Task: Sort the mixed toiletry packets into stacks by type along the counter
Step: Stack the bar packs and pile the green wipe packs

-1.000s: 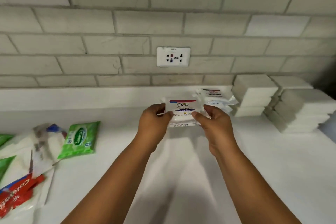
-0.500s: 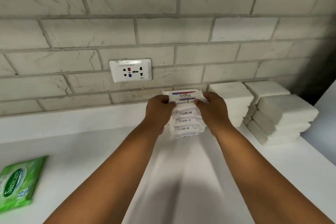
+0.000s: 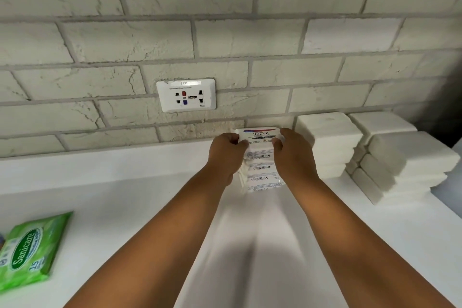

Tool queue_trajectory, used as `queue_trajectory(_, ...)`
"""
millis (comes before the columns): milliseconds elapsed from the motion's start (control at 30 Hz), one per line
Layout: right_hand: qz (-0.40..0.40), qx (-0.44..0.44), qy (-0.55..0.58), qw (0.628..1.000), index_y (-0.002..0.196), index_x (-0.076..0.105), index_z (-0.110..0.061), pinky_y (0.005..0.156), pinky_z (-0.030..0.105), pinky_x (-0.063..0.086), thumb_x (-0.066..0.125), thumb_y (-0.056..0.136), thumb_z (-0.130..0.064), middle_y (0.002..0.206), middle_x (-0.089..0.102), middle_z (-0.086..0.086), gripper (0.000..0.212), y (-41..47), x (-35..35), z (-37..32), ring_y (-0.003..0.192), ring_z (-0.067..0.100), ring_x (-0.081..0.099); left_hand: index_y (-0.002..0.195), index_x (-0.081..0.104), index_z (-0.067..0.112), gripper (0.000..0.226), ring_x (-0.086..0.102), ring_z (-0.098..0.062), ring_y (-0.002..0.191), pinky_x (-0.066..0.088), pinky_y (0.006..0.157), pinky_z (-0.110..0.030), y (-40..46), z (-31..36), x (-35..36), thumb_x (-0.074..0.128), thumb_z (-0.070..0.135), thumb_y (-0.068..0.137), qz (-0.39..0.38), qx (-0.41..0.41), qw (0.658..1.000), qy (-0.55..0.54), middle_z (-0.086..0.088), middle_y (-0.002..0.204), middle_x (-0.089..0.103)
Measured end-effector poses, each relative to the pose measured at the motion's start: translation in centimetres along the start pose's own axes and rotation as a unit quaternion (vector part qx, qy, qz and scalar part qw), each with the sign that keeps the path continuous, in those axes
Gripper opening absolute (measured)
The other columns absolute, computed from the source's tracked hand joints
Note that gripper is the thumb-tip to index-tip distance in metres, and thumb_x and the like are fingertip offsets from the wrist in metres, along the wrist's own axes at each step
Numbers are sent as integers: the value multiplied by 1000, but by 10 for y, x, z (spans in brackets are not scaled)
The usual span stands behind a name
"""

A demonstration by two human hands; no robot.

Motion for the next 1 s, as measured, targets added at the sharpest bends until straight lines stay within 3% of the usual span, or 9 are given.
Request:
queue_trajectory(100, 14, -8, -78, 997, 120, 55, -9, 86, 40, 45, 44, 98, -27, 115, 60, 9, 30, -8, -11, -12, 111, 30, 52, 124, 59, 12, 35, 62, -19, 95, 49, 80, -27, -12, 7, -8, 59, 28, 93, 13, 16, 999, 41, -4, 123, 61)
queue_trajectory(200, 34, -47, -115, 992, 126, 52, -14, 89, 41, 42, 45, 97, -33, 123, 57, 7, 36, -20, -25, -41, 117, 28, 48, 130, 54, 15, 37, 55, -6, 86, 41, 61, -10, -30, 14, -31, 54, 30, 96, 34, 34, 998, 39, 1, 128, 53)
queue_trajectory(233, 30, -53, -108, 992, 129, 50, -15, 91, 41, 41, 45, 97, -35, 127, 56, 6, 38, -24, -28, -51, 119, 28, 46, 130, 53, 17, 37, 56, -8, 91, 41, 63, -9, -37, 15, -39, 54, 31, 96, 39, 35, 998, 37, 3, 128, 51)
queue_trajectory(333, 8, -74, -63, 995, 131, 48, -18, 93, 41, 40, 47, 95, -40, 128, 54, 3, 42, -45, -26, -91, 121, 28, 44, 131, 51, 24, 40, 51, -18, 118, 39, 80, -24, -54, 7, -79, 54, 40, 94, 79, 21, 996, 48, 0, 140, 45)
queue_trajectory(633, -118, -150, -2, 982, 138, 42, -24, 100, 39, 40, 46, 93, -48, 138, 48, -1, 51, -135, 51, -208, 128, 25, 40, 122, 57, 26, 33, 54, -16, 103, 41, 78, -28, -107, -42, -247, 57, 40, 91, 211, -11, 977, 36, 2, 130, 52)
queue_trajectory(867, -220, -172, 27, 960, 138, 44, -22, 100, 39, 42, 50, 93, -45, 136, 50, 2, 51, -206, 134, -288, 126, 25, 43, 126, 55, 12, 38, 62, -26, 102, 49, 89, -33, -135, -96, -385, 61, 27, 91, 244, -44, 956, 156, -9, 127, 57)
queue_trajectory(1000, -298, -120, 44, 946, 132, 50, -17, 97, 36, 45, 55, 91, -41, 128, 54, 8, 48, -227, 188, -307, 121, 27, 50, 132, 52, 12, 45, 56, -31, 113, 41, 100, -33, -134, -128, -433, 59, 32, 92, 211, -71, 919, 325, -14, 128, 55)
Point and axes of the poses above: each hand's wrist, its own y-axis towards the middle knuckle, its own x-axis out of the palm, z = x × y, the point moved 5 cm from there along y, towards the middle knuckle
